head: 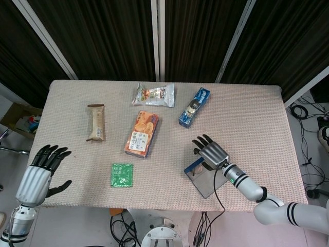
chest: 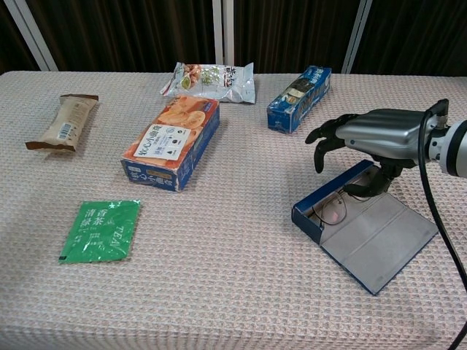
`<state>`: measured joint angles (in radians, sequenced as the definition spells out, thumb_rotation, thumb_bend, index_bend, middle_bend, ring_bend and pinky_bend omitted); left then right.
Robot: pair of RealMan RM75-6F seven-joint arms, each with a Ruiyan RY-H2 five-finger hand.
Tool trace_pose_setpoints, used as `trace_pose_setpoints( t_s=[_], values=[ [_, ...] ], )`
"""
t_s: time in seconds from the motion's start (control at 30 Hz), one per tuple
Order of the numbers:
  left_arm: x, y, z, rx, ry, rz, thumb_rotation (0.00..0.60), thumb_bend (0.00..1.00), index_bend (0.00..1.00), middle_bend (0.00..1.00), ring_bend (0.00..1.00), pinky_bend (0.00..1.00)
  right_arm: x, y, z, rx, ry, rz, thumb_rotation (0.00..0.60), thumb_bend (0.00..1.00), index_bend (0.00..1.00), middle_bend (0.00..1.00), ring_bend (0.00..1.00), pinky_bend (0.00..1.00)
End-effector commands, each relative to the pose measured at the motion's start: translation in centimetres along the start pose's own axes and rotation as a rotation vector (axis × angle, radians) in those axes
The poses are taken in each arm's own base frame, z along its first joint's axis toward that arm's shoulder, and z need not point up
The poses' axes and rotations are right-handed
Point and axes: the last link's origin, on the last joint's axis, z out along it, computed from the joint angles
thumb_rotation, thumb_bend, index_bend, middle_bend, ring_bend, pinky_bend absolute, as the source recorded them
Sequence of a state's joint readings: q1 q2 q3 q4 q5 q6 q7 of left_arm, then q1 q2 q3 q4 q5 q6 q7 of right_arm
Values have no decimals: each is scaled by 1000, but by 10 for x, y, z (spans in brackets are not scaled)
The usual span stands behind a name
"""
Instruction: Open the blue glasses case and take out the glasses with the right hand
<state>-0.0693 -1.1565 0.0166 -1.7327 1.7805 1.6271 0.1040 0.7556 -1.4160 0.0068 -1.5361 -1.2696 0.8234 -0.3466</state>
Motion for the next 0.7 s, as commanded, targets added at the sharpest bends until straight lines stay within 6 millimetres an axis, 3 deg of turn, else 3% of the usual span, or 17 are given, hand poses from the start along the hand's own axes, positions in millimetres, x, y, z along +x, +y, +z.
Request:
trace_pose_setpoints(
  t_s=[0.03,0.7],
  values=[
    [0,0,-1,4,0,0,600,51,213,192,116,120,0,-1,2,5,3,3,600,327,334,102,0,0],
    [1,-1,-2,7,-1,6,600,50,211,192,116,120,-4,2,0,1,-15,-18,600,437,382,126,0,0]
  ],
)
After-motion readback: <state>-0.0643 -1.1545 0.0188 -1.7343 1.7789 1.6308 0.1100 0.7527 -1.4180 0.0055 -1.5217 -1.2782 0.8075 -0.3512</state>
